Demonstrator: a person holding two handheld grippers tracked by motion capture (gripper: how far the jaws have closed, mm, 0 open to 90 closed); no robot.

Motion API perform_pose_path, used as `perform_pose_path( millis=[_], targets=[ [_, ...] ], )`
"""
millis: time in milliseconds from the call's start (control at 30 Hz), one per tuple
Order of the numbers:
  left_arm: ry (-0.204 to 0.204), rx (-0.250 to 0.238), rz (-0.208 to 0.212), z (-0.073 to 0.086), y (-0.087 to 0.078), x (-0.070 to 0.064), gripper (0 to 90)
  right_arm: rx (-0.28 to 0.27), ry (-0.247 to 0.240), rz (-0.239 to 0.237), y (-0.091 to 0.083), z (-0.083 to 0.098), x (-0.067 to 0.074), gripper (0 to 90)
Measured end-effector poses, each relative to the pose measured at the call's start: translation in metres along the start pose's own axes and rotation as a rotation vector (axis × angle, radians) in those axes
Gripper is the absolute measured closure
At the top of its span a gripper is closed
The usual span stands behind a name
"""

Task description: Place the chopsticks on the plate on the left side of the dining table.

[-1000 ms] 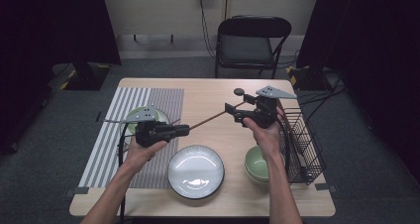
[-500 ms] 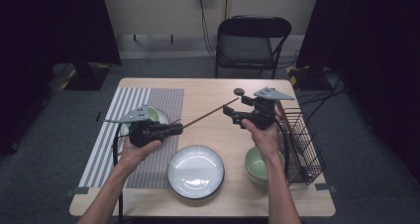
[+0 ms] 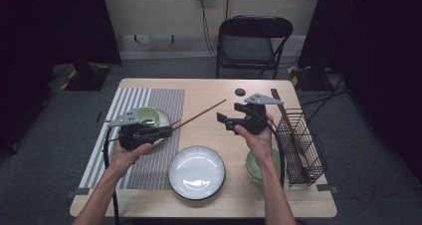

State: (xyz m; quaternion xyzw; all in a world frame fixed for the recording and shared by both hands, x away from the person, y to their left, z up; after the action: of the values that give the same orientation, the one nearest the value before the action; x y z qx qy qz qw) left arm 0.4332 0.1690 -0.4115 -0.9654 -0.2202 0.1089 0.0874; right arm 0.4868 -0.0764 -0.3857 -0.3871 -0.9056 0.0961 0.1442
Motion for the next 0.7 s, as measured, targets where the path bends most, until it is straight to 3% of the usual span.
perform_pose_path(
  millis=[400,567,700],
  targets=[
    [-0.020,0.031,-0.053,0.017,-0.024,0.019,84.1,0.089,-0.034,-0.019,0.023,0.017,0.015,22.4],
    [-0.035,0.048,-0.079,0.028,-0.036,0.027,84.1,0.111,-0.047,0.016,0.033,0.024,0.015,22.3],
    [-0.044,0.056,-0.099,0.036,-0.046,0.033,84.1,0.136,-0.041,0.009,0.042,0.032,0.016,20.6]
  ],
)
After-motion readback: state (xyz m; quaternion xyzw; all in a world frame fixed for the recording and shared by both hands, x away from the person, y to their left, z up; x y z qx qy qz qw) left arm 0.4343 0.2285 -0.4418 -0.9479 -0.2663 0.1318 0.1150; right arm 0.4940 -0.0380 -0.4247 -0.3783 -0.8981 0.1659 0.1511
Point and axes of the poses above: each handheld gripper's, and its own axes: y roughly forward along the jaws, z roughly out of its underside, x roughly to its left, the point moved 8 cm from there along y, roughly forward along the jaws, and after that the axes turned 4 degrees about -x, right-handed, at the moved point
